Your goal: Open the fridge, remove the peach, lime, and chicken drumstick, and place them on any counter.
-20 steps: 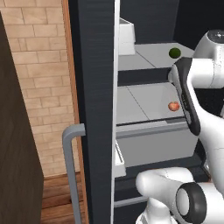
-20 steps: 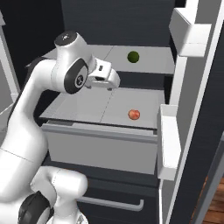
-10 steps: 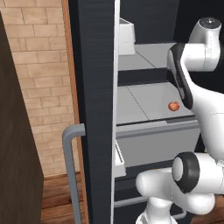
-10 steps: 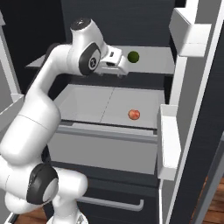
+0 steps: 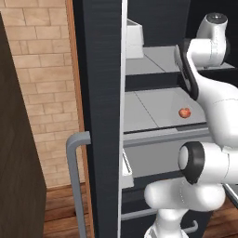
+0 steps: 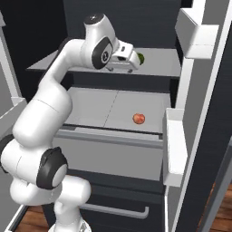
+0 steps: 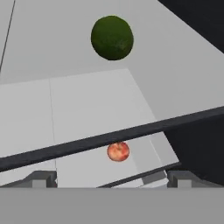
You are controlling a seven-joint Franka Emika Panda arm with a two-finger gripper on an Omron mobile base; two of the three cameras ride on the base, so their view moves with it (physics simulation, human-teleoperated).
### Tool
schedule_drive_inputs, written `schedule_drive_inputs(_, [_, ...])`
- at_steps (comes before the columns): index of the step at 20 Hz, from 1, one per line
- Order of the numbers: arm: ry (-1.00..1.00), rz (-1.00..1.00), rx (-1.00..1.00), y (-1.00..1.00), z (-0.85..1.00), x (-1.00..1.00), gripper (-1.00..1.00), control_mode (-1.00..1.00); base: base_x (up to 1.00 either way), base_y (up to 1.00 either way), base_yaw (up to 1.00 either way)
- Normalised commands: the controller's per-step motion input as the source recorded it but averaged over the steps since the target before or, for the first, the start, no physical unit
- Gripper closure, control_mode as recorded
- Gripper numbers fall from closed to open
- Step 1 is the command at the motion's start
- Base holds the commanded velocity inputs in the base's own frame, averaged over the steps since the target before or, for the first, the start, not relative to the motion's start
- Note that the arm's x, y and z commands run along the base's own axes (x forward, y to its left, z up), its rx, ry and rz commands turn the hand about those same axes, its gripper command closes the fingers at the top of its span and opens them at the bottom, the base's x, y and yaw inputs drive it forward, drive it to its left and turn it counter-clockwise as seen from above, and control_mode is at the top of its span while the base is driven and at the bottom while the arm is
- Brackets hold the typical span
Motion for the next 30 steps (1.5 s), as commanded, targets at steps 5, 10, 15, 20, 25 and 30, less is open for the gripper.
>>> schedule_drive_inputs(5, [-0.02,0.00,0.00,-0.27,0.00,0.44,-1.00,-1.00,0.00,0.00,0.00])
schedule_drive_inputs(10, [-0.08,0.00,0.00,-0.10,0.00,0.39,-1.00,-1.00,0.00,0.00,0.00])
schedule_drive_inputs(15, [-0.09,0.00,0.00,0.00,0.00,0.38,-1.00,-1.00,0.00,0.00,0.00])
schedule_drive_inputs(20, [0.00,0.00,0.00,-0.12,0.00,0.24,-1.00,-1.00,0.00,0.00,0.00])
schedule_drive_inputs(25, [0.00,0.00,0.00,-0.02,-0.02,0.33,-1.00,-1.00,0.00,0.00,0.00])
schedule_drive_inputs(30, [0.00,0.00,0.00,0.00,-0.02,0.30,-1.00,-1.00,0.00,0.00,0.00])
